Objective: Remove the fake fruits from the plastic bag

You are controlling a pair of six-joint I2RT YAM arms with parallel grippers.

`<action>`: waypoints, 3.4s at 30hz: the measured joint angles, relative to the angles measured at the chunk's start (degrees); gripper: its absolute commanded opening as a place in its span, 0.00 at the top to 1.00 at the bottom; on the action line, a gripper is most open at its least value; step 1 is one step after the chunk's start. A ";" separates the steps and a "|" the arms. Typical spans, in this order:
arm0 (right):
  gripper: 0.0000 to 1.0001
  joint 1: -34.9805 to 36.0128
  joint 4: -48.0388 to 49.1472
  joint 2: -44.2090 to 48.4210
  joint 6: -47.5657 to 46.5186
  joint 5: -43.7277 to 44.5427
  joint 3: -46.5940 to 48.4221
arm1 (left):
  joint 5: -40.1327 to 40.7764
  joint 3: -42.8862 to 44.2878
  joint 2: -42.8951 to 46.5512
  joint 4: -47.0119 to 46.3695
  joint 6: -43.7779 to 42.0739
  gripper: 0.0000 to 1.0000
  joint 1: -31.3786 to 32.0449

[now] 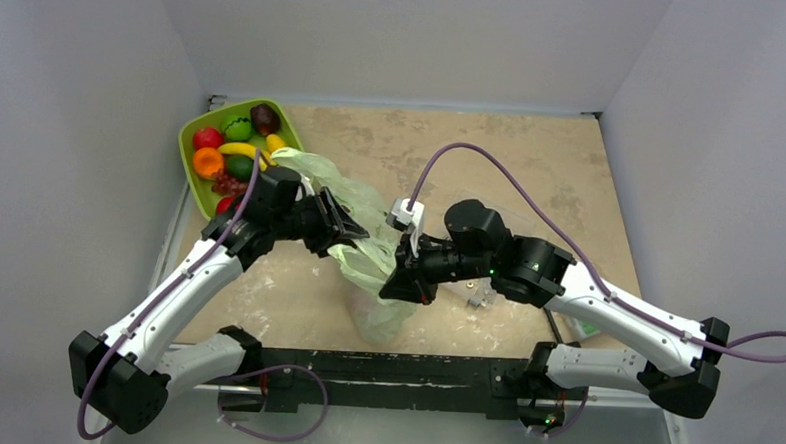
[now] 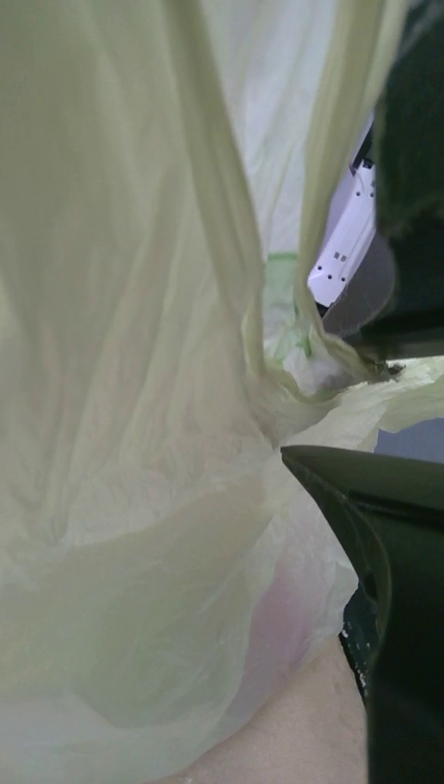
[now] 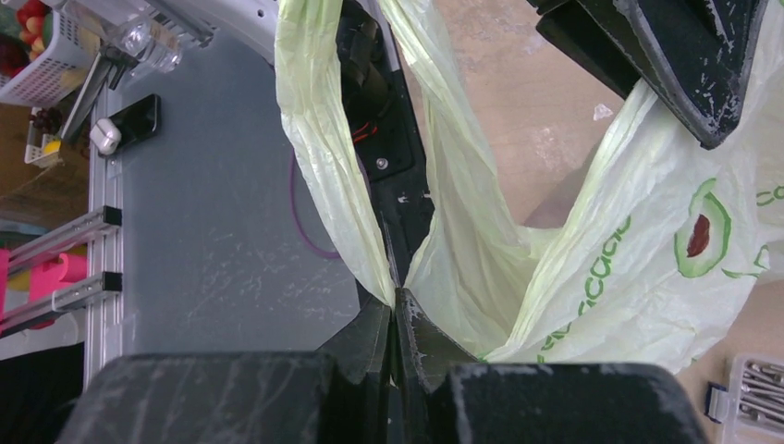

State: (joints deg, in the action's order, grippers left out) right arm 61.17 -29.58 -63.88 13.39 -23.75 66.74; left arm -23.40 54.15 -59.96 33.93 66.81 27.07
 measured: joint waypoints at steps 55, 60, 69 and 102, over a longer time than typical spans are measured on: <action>1.00 -5.18 0.48 -13.66 5.62 2.97 4.00 | -2.01 10.56 -3.32 11.63 -8.07 0.80 -0.26; 1.00 -5.20 3.32 -13.75 7.50 3.02 4.00 | -2.97 10.58 -2.56 12.96 -9.66 0.38 -0.59; 1.00 -5.20 5.46 -13.75 9.31 3.50 4.00 | -1.77 10.10 8.04 18.82 -13.60 0.31 -0.70; 1.00 -10.49 2.64 -18.75 9.64 11.08 19.71 | 15.41 11.08 3.30 29.68 -20.48 1.00 -4.42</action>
State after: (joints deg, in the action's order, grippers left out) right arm 50.68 -26.94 -82.63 23.03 -12.67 86.46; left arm -7.99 65.23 -56.66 63.61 46.33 22.65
